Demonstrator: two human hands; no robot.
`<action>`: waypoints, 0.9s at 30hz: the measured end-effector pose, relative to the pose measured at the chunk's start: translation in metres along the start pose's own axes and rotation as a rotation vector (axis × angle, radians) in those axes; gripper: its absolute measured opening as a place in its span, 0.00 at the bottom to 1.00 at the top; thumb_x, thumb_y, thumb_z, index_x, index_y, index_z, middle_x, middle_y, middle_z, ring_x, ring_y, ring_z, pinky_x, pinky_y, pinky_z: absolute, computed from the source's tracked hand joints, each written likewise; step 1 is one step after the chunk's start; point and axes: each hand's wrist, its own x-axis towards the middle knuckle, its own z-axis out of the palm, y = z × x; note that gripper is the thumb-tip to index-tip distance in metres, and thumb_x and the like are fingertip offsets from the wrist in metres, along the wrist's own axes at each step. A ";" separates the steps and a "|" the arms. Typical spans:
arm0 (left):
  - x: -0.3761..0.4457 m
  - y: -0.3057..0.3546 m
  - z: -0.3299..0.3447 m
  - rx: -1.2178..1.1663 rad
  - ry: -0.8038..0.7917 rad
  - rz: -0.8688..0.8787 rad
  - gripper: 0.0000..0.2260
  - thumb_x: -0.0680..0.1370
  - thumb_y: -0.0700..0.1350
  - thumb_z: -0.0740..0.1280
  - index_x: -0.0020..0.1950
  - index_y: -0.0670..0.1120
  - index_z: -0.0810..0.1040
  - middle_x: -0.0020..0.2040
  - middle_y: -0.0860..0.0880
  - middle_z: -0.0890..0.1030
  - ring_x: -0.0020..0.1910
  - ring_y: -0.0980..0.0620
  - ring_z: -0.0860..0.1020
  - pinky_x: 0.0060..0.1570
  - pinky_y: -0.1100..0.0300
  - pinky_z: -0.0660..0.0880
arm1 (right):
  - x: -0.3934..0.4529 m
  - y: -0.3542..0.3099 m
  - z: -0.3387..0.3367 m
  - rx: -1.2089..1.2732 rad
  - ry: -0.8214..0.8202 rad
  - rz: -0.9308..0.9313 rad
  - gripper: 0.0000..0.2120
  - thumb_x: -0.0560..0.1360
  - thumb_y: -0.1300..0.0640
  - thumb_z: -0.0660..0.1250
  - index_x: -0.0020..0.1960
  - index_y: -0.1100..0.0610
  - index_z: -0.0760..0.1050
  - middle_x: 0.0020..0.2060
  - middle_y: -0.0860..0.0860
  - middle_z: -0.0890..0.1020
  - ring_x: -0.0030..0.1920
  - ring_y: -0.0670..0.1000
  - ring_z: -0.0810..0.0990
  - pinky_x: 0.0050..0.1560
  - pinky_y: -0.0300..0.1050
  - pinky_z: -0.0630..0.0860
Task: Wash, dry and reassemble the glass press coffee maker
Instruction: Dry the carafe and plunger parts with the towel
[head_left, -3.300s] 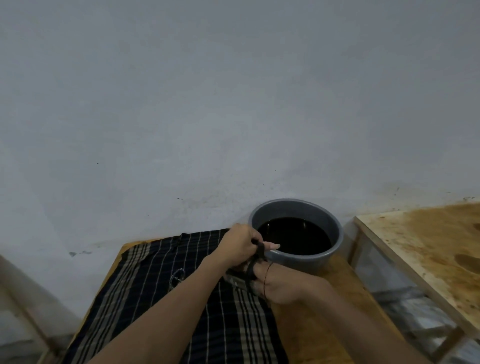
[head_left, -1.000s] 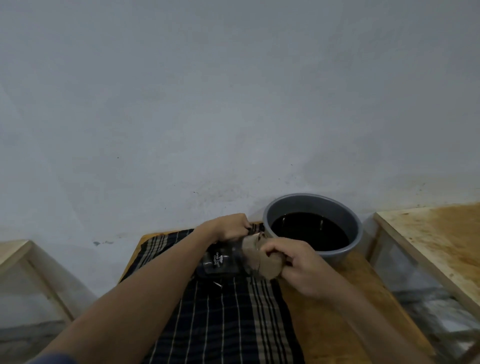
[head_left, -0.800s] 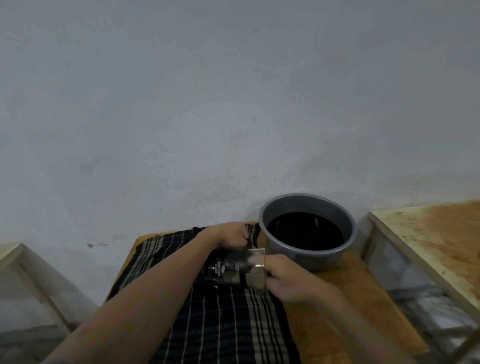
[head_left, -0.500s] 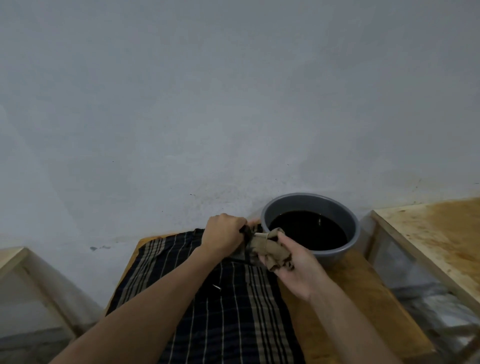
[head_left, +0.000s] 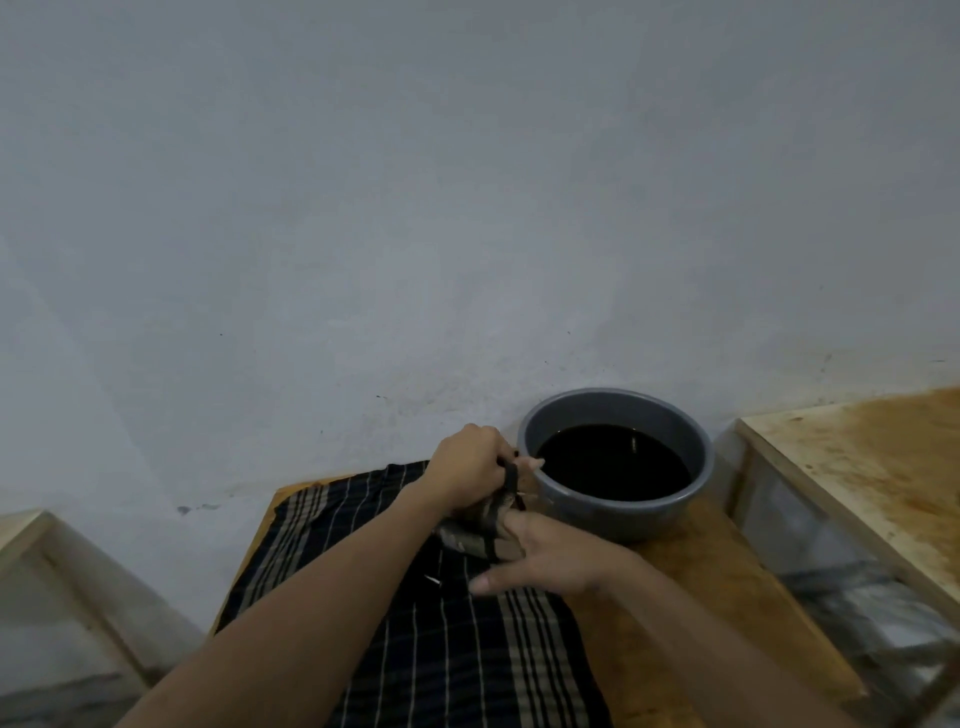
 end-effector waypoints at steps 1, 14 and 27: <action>-0.001 0.008 0.000 0.086 -0.003 0.011 0.15 0.78 0.51 0.65 0.39 0.45 0.85 0.33 0.44 0.81 0.31 0.48 0.73 0.32 0.59 0.68 | 0.003 0.001 0.003 0.288 0.022 0.033 0.26 0.72 0.54 0.73 0.68 0.52 0.70 0.62 0.46 0.79 0.64 0.46 0.76 0.67 0.44 0.70; -0.002 0.007 -0.008 -0.150 -0.014 -0.029 0.26 0.77 0.57 0.65 0.21 0.48 0.66 0.21 0.47 0.65 0.22 0.50 0.64 0.26 0.60 0.61 | -0.015 0.011 -0.006 -0.430 0.294 -0.293 0.07 0.74 0.46 0.69 0.42 0.48 0.75 0.38 0.42 0.78 0.39 0.42 0.77 0.41 0.35 0.73; 0.003 -0.005 -0.021 -0.075 -0.088 -0.040 0.23 0.77 0.52 0.66 0.27 0.39 0.74 0.26 0.42 0.72 0.27 0.47 0.69 0.30 0.58 0.66 | 0.000 -0.009 0.012 0.050 0.498 -0.229 0.15 0.76 0.52 0.68 0.33 0.53 0.72 0.25 0.44 0.76 0.28 0.42 0.73 0.33 0.41 0.69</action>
